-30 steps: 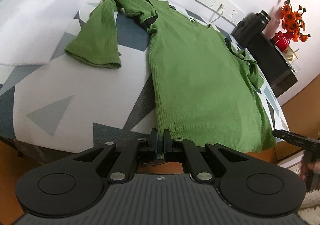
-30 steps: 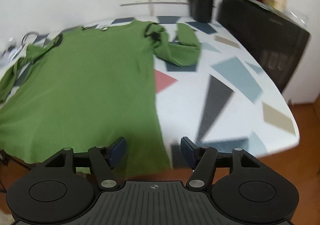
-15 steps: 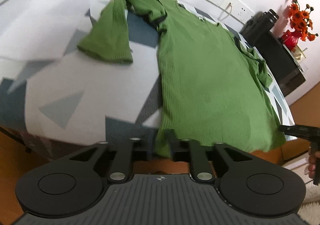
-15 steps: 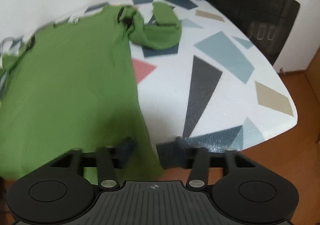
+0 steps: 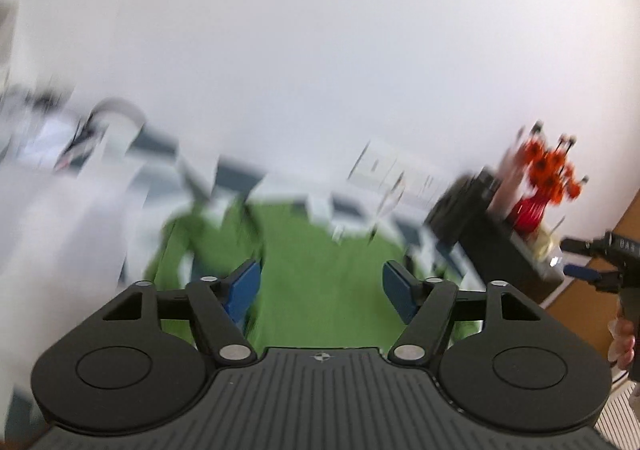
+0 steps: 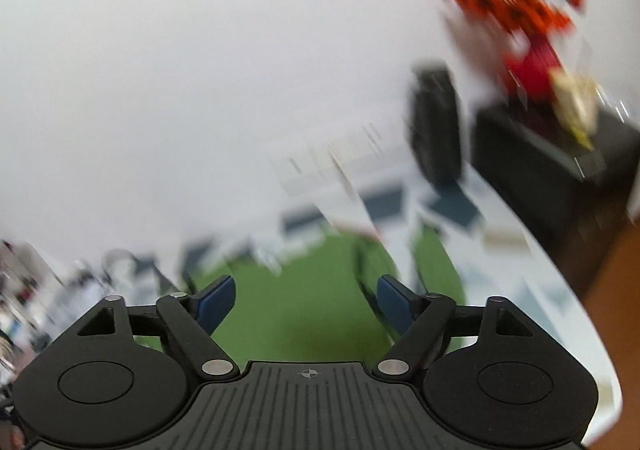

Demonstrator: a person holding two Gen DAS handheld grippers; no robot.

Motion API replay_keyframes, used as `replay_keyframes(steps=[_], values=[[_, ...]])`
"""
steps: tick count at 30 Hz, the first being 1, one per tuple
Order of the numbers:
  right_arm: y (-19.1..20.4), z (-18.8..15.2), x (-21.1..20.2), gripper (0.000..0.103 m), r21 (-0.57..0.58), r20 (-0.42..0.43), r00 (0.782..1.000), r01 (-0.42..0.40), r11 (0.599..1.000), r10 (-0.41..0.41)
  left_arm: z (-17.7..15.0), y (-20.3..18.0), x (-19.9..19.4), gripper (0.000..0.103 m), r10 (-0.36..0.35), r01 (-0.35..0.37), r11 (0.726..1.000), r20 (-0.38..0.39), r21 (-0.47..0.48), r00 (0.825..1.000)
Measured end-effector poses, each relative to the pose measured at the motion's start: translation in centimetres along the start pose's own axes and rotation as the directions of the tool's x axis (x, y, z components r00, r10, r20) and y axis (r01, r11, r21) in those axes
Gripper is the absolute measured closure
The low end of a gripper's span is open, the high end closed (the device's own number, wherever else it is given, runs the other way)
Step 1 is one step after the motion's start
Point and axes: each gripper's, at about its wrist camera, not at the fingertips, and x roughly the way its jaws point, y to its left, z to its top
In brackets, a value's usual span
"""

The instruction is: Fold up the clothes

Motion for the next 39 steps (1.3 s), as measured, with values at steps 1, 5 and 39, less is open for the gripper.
replay_keyframes(steps=[1,5,39], values=[[1.0,1.5,0.0,0.021,-0.016,0.029,0.999,-0.020,1.000,0.020,0.9,-0.5,0.4,0.024,-0.010,0.010,1.000,0.016,0.009,1.000],[4.1,4.4,2.2,0.008,-0.131,0.094,0.995,-0.029,0.991,0.042,2.3,-1.7,3.5,0.019,-0.028,0.028,0.999,0.009,0.034,1.000],[-6.1,-2.9,37.2,0.049,-0.338,-0.268,0.942,0.106,0.935,-0.203,-2.0,10.2,25.2,0.092,0.530,-0.576,0.808,-0.276,-0.123,0.802]])
